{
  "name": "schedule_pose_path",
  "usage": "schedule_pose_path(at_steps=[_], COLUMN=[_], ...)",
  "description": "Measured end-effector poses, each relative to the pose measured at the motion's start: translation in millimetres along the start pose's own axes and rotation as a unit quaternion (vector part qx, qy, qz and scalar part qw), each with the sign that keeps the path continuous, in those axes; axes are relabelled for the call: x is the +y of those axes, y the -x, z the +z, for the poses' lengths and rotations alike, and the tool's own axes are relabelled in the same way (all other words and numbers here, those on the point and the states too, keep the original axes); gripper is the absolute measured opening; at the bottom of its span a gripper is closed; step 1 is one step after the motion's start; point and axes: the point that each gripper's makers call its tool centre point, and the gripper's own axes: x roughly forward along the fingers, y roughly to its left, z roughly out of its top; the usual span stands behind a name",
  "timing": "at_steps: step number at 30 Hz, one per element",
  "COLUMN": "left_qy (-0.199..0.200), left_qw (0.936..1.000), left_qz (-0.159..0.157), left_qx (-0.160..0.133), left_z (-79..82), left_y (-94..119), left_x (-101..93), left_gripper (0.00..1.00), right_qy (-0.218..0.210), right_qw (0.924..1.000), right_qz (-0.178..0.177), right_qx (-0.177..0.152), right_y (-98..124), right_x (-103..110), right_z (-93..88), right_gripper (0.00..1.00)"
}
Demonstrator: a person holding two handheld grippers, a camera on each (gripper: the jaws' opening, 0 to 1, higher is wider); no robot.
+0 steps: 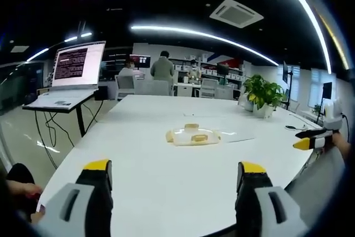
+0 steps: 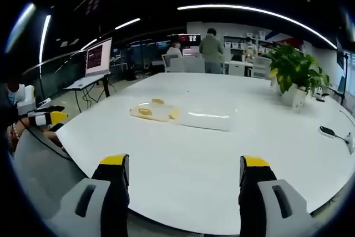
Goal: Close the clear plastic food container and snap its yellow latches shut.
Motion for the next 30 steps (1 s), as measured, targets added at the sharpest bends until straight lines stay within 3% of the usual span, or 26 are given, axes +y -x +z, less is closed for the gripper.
schedule_pose_path(at_steps=[4, 7, 9, 10, 11, 13, 16, 17, 19, 22, 24, 26, 29, 30], left_qy=[-0.003, -0.013, 0.012, 0.015, -0.006, -0.031, -0.037, -0.053, -0.094, -0.139, -0.158, -0.164, -0.21, -0.238], left_qw=[1.0, 0.9999, 0.9995, 0.9986, 0.9991, 0.9979, 0.9953, 0.9918, 0.9857, 0.9786, 0.9738, 0.9734, 0.9575, 0.9489], left_qz=[-0.001, 0.003, 0.0, 0.016, 0.022, 0.03, 0.018, 0.01, 0.001, -0.01, -0.023, -0.045, -0.092, -0.109], left_qx=[0.004, -0.004, 0.03, 0.047, 0.036, 0.048, 0.088, 0.116, 0.14, 0.151, 0.162, 0.154, 0.175, 0.176], left_z=[-1.7, 0.6, -11.2, -17.1, -13.3, -16.6, -27.2, -33.9, -37.1, -30.5, -21.1, -5.4, 7.9, 14.2], left_y=[-1, -1, 0, 1, 0, 1, 1, 1, 0, -7, -18, -33, -57, -71], left_x=[0.8, 2.5, 0.8, 7.4, 9.8, 11.6, 8.9, 7.8, 10.6, 17.1, 21.8, 21.7, 17.9, 15.2], left_gripper=[0.92, 0.98, 0.97, 0.97, 0.97, 0.97, 0.99, 0.98, 0.95, 0.91, 0.92, 0.93, 0.89, 0.9], right_qy=[0.004, -0.01, -0.017, -0.019, -0.019, 0.0, 0.076, 0.098, 0.139, 0.163, 0.171, 0.19, 0.229, 0.24], right_qw=[0.9999, 0.9994, 0.999, 0.9987, 0.9985, 0.9959, 0.992, 0.99, 0.9832, 0.9782, 0.9743, 0.9697, 0.9578, 0.953], right_qz=[0.016, 0.032, 0.042, 0.046, 0.052, 0.088, 0.095, 0.098, 0.116, 0.127, 0.145, 0.15, 0.167, 0.178], right_qx=[-0.002, 0.003, 0.006, 0.007, 0.006, 0.022, 0.033, 0.028, 0.024, 0.02, 0.026, 0.034, 0.047, 0.049], right_y=[0, -2, -3, -4, -4, -6, -13, -16, -24, -38, -49, -59, -79, -84], right_x=[6, 7, 8, 8, 10, 20, 19, 19, 20, 14, 11, 5, -2, -1], right_z=[0.8, -0.3, -1.3, -1.6, -1.5, -5.0, 0.5, 5.7, 15.3, 27.8, 35.1, 41.9, 51.5, 53.8], right_gripper=[0.81, 0.76, 0.77, 0.77, 0.77, 0.76, 0.75, 0.74, 0.69, 0.59, 0.59, 0.59, 0.6, 0.6])
